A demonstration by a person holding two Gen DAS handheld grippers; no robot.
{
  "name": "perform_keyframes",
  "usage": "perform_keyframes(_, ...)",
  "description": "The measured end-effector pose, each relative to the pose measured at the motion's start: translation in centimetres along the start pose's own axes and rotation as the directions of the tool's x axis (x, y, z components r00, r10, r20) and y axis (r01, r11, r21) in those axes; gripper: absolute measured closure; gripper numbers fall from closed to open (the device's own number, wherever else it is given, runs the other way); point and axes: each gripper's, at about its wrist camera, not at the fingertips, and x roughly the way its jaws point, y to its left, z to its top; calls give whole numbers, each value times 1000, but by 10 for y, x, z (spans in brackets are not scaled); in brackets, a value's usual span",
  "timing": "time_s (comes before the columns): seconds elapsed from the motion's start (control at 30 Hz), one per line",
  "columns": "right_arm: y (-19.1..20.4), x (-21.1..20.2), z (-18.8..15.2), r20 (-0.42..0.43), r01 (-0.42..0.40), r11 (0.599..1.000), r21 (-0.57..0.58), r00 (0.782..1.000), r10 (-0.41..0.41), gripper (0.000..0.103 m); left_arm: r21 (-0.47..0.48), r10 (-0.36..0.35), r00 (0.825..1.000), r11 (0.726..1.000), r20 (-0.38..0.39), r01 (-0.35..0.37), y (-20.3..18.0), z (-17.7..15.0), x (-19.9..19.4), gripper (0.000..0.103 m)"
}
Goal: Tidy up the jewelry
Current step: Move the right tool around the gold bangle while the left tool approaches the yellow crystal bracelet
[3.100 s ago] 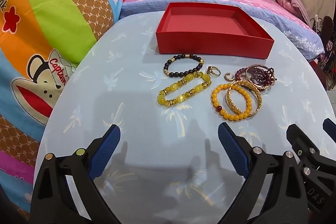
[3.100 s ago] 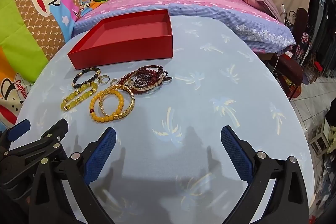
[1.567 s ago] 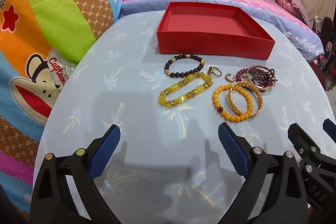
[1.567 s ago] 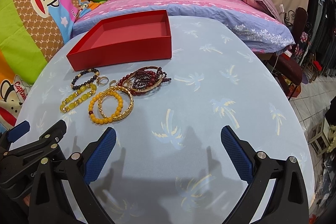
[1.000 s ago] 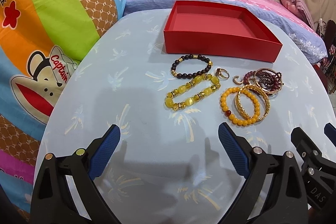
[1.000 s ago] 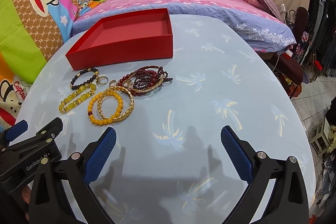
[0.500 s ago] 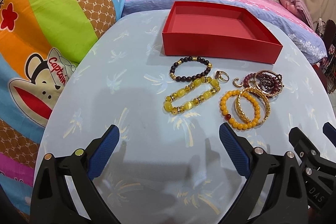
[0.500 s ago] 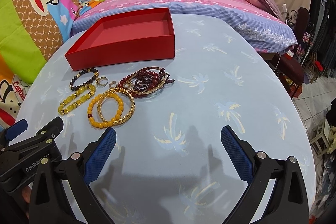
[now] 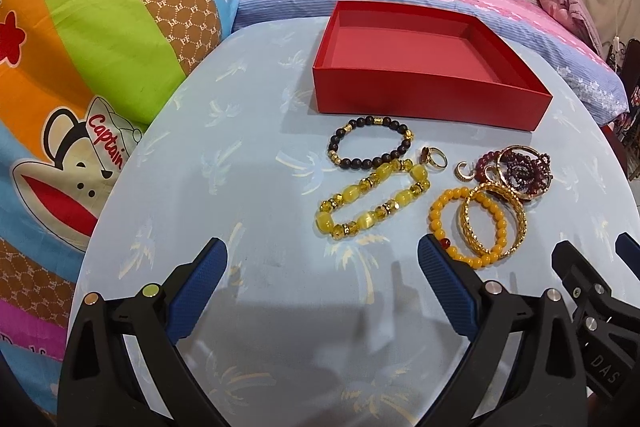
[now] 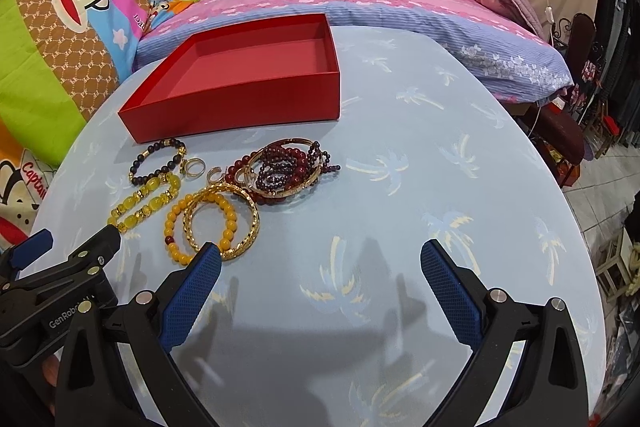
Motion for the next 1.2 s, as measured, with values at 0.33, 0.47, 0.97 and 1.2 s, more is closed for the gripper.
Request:
perform_keyframes(0.33, -3, 8, 4, -14, -3, 1000, 7, 1000, 4, 7, -38, 21, 999, 999, -26, -22, 13, 7, 14, 11)
perform_keyframes(0.47, -2, 13, 7, -21, -7, 1000, 8, 1000, 7, 7, -65, 33, 999, 997, -33, -35, 25, 10, 19, 11)
perform_keyframes(0.97, 25, 27, 15, -50, -82, 996, -45, 996, 79, 14, -44, 14, 999, 999, -34, -15, 32, 12, 25, 11)
perform_keyframes(1.2, 33, 36, 14, -81, -112, 992, -52, 991, 108, 20, -74, 37, 998, 996, -49, -41, 47, 10, 30, 11)
